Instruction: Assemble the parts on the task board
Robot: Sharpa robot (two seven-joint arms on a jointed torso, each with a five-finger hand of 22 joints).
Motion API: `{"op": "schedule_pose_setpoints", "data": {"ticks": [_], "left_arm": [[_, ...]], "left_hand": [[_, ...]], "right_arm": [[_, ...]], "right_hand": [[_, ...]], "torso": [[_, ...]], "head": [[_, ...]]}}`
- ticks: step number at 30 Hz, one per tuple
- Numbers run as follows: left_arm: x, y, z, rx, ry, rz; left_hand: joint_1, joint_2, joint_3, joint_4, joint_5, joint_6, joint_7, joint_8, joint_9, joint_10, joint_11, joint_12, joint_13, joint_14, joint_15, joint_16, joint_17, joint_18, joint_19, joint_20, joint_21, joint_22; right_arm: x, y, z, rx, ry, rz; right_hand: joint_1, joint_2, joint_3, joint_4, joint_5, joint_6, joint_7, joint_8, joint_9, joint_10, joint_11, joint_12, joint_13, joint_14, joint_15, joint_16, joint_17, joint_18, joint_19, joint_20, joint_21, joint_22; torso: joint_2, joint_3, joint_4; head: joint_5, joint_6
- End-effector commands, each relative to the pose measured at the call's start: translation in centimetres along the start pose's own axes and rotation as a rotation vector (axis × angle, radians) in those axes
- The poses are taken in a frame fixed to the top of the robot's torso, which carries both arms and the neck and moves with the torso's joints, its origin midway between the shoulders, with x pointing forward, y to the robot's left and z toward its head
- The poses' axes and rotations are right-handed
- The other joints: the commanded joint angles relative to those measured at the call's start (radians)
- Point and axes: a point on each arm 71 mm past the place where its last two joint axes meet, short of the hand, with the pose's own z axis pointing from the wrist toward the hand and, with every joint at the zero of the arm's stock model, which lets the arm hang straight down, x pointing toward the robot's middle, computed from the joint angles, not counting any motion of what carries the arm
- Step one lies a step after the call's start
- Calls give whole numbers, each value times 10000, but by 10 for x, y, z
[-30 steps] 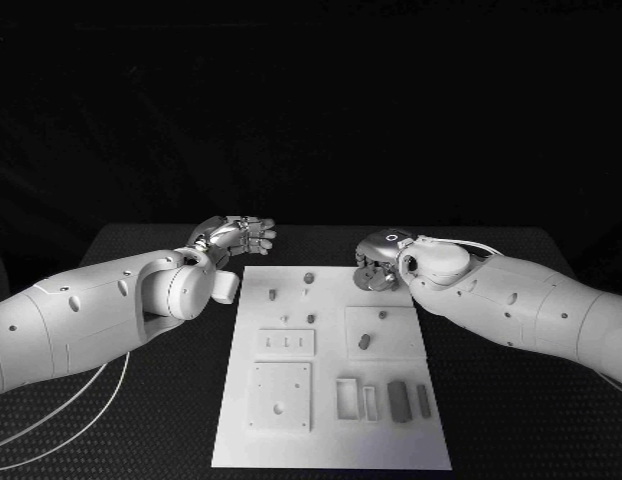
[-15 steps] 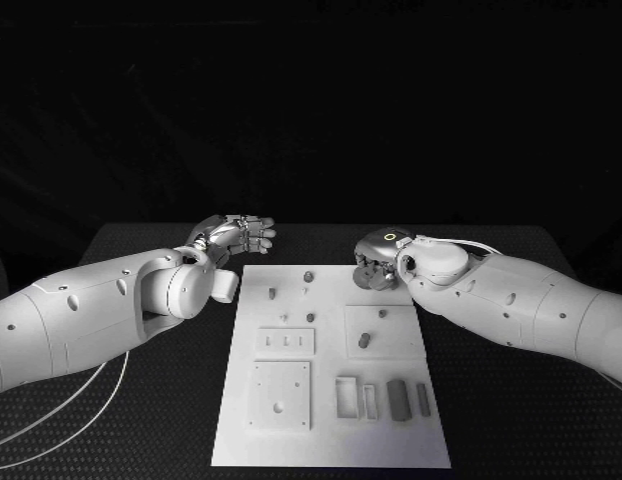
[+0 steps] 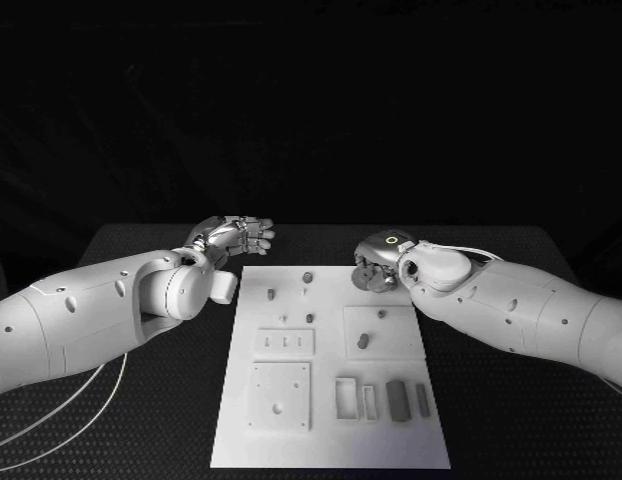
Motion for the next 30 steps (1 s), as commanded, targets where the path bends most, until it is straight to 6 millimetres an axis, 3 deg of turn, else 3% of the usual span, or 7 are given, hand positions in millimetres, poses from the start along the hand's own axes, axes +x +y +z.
{"op": "schedule_pose_setpoints", "data": {"ticks": [1,16,30], "left_arm": [[2,-1,0,80,170,-7],[-1,-2,-1,88,98,20],[-2,-2,-1,90,72,27]], "left_hand": [[-50,11,60,-23,15,-28,34,-48,-8,-20,60,-60,2,-42,16,-59,11,161,-63,-2,39,205],[-46,8,64,-31,18,-27,30,-46,-7,-20,57,-62,3,-43,17,-61,14,161,-67,0,43,205],[-44,4,68,-40,20,-27,26,-44,-6,-19,55,-65,5,-42,19,-62,20,162,-71,2,49,206]], "right_arm": [[28,7,-8,-131,902,119],[2,11,-15,-108,-300,101],[-12,40,-14,-701,-1046,237]], "right_hand": [[38,46,100,5,36,999,-402,438,505,1057,-633,402,960,448,-391,52,19,429,162,-77,73,26],[-27,-132,377,28,36,1160,-464,451,585,1194,-698,414,1142,548,-456,122,58,429,297,-157,176,61],[-41,-201,494,48,22,1191,-477,441,614,1221,-713,401,1206,574,-475,136,67,429,339,-183,204,67]], "torso": [[-5,7,0],[-12,-12,5],[-4,-8,31]], "head": [[8,15],[15,81],[52,102]]}}
